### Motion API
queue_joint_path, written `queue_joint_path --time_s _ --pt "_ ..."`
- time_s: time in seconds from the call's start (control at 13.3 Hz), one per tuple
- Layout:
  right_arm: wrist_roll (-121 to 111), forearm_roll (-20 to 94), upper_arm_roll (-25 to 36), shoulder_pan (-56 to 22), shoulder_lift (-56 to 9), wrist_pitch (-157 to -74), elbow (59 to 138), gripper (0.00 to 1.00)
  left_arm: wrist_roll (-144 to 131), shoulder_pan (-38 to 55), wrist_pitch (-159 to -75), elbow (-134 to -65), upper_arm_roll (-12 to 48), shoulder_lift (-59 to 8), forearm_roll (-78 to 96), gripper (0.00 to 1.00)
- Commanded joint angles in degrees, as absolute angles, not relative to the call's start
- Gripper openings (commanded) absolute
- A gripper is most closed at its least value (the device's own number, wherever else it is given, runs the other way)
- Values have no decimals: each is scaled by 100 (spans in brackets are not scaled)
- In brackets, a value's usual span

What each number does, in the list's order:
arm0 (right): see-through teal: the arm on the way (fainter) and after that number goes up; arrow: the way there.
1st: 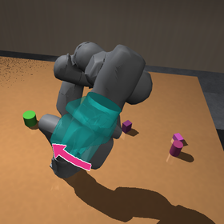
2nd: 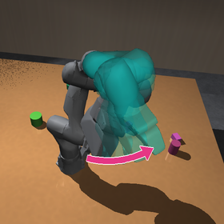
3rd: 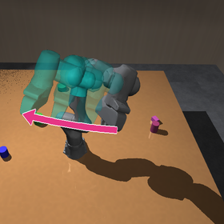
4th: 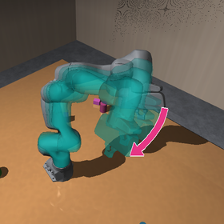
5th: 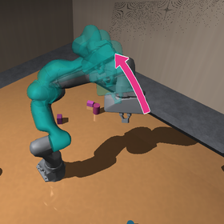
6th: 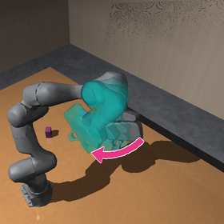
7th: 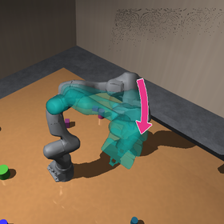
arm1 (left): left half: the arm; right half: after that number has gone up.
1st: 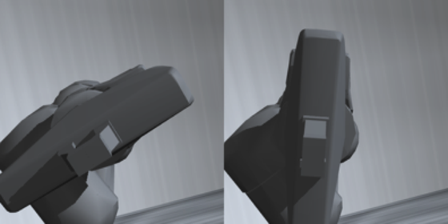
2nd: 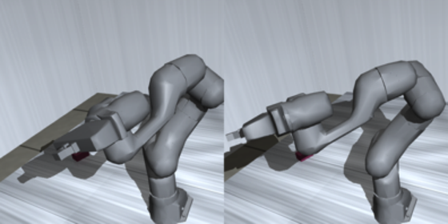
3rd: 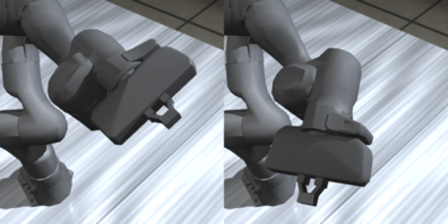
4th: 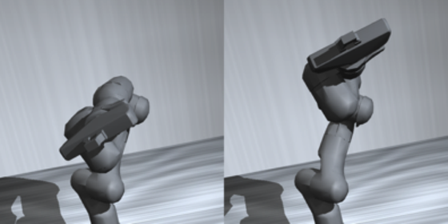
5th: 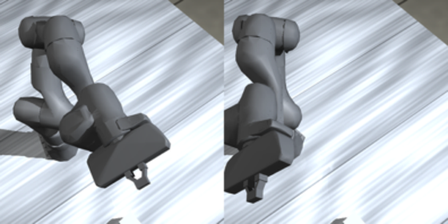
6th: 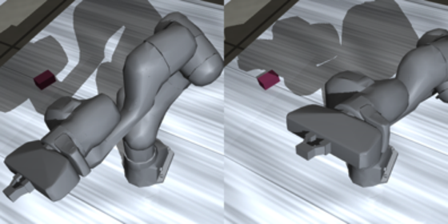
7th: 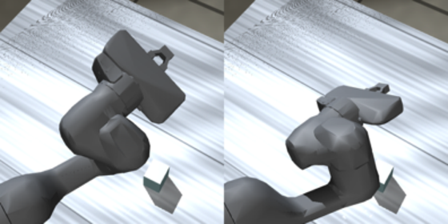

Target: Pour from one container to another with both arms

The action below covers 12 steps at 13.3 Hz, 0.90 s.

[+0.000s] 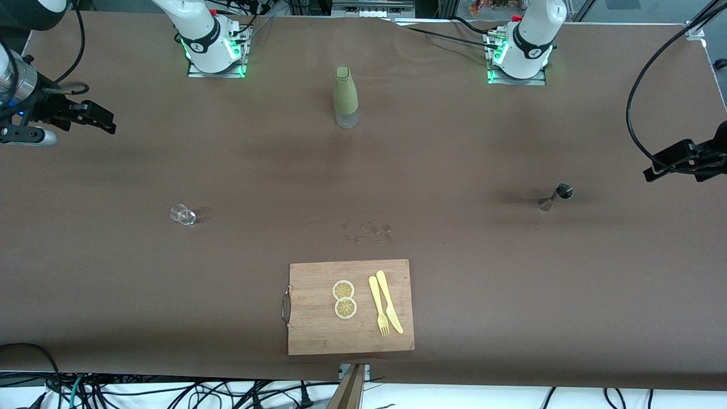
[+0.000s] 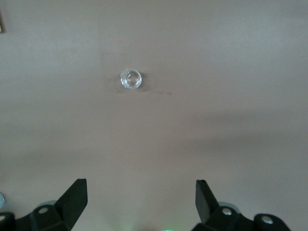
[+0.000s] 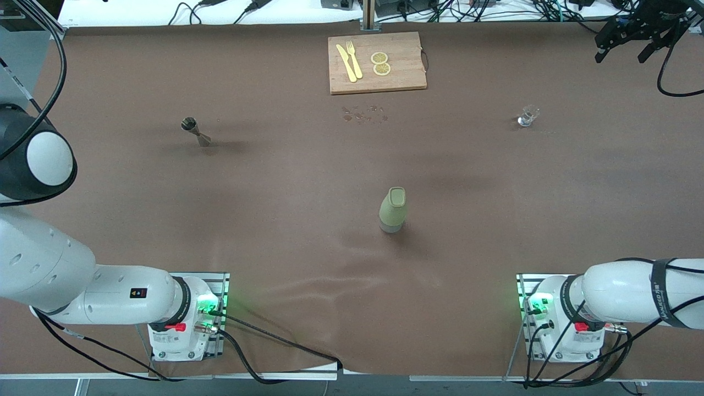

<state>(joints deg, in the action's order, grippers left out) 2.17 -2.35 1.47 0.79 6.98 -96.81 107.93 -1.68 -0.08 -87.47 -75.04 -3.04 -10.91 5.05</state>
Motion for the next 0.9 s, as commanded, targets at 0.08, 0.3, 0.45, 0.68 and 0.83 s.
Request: queue_joint_path --time_s 0.08,0.3,0.45,0.68,0.83 --pt "343 -220 176 70 546 -9642 10153 100 -825 61 -8763 -7796 -193 -861 299 100" --pt "439 323 385 53 527 -9449 10151 100 -782 53 -8754 -7735 -193 -1046 290 100" --pt "378 290 387 44 493 -9439 10151 100 -782 62 -8737 -7734 -176 -1055 281 100" --pt "360 273 396 53 369 -9457 10125 100 -625 105 -8719 -7726 -185 -1055 272 100" --pt "360 220 387 44 387 -9440 10125 100 -519 105 -8719 -7717 -185 -1090 272 100"
